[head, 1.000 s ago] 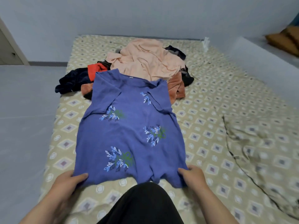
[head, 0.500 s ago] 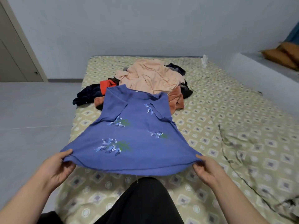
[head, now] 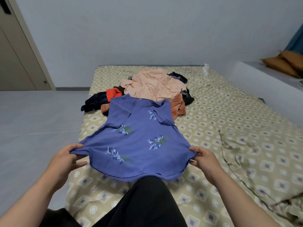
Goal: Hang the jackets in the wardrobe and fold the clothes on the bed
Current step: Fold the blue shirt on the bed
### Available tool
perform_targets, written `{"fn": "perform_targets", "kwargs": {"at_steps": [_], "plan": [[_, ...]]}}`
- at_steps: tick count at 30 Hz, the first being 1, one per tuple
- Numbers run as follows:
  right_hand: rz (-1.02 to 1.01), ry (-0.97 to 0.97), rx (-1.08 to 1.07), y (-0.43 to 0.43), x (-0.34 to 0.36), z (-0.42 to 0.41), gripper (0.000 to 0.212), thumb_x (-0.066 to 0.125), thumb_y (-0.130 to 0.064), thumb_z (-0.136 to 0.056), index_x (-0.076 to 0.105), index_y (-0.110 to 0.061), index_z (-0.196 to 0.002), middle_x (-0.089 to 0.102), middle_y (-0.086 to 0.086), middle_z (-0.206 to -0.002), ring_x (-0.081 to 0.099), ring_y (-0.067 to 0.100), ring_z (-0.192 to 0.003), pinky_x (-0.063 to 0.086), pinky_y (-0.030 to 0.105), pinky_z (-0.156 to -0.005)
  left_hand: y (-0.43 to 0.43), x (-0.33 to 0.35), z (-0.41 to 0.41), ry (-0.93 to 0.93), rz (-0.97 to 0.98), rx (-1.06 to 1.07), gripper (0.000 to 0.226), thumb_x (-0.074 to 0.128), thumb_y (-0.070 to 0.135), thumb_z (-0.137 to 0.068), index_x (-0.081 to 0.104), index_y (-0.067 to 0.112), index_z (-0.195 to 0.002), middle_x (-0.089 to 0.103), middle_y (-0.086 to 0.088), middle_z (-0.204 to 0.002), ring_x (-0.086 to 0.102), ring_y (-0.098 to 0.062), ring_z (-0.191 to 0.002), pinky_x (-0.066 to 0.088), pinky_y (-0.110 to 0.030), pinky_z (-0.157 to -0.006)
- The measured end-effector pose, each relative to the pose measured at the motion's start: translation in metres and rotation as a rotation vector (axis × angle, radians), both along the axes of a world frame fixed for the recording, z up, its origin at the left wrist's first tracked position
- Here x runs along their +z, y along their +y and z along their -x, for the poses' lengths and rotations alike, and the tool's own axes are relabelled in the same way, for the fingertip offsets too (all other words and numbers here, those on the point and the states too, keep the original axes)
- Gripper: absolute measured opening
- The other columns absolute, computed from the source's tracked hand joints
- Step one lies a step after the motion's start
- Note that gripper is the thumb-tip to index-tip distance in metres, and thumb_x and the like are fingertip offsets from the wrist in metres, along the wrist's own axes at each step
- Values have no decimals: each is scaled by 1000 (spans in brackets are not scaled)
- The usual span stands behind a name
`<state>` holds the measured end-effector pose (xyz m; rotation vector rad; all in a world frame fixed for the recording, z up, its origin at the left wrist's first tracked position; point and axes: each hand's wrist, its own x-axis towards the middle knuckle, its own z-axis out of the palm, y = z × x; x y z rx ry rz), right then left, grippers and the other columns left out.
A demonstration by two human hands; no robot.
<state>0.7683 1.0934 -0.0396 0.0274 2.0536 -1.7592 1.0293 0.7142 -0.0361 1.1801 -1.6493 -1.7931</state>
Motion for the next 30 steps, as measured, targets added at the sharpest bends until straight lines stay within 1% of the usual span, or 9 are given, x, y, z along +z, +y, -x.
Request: {"fn": "perform_targets", "kwargs": {"at_steps": [3,7,11,14,18,20,22,25,30], "plan": [[-62,145,15,6,0,-2,32,51,15,-89,69,-6,-104,75,10,-94,71,14,-75,53,22,-66,2,2,-5,-118,261,-44,35,50,-15,-89,67,16,-91,68,-9,-97,65,-24,-79,57,-33,-56],[-99,254,-45,17,4,1,19,67,1,-88,76,-15,-83,74,2,-76,65,18,-72,54,32,-71,1,3,-13,-174,468,-28,36,58,-9,-86,72,24,-79,72,-5,-84,67,-22,-76,52,-29,-54],[-183,379,-54,27,12,8,14,68,-15,-91,73,-18,-78,61,-3,-65,53,18,-63,44,34,-63,-4,13,-18,-183,639,23,21,67,4,-88,71,20,-75,69,-1,-88,62,-23,-83,43,-31,-70],[-105,382,-73,30,22,11,17,62,-15,-95,71,-23,-83,68,-11,-72,61,6,-68,45,27,-67,-7,22,-18,-42,466,61,19,59,0,-91,71,11,-82,71,-7,-93,65,-26,-89,46,-35,-80],[184,231,-159,33,37,12,20,53,-6,-99,57,-5,-80,56,12,-78,53,18,-73,48,27,-71,-5,38,-23,89,303,27,20,47,-10,-93,60,0,-81,67,11,-62,65,-14,-69,53,-15,-58],[313,144,-178,36,47,7,19,49,-5,-100,58,-3,-83,64,11,-74,60,20,-72,52,28,-65,-6,42,-26,127,238,29,26,44,-11,-91,60,3,-75,64,-1,-66,58,-25,-73,49,-24,-53],[326,102,-146,43,53,1,20,48,-5,-100,59,-4,-84,68,6,-69,65,18,-67,49,34,-64,-8,43,-33,163,88,41,31,43,-2,-91,60,9,-67,54,-19,-76,54,-28,-71,45,-30,-55],[265,59,-83,58,53,-5,21,48,-8,-100,60,-3,-84,68,13,-76,66,21,-64,43,38,-65,-13,42,-46,173,-44,-44,19,45,4,-88,54,6,-72,49,-20,-79,57,-22,-56,48,-26,-50],[154,42,-47,56,41,5,32,52,-11,-99,76,-8,-78,75,10,-86,71,21,-77,47,38,-70,-16,38,-35,105,-93,-97,11,49,7,-88,55,-2,-91,53,-24,-89,54,-29,-72,46,-34,-65]]}}
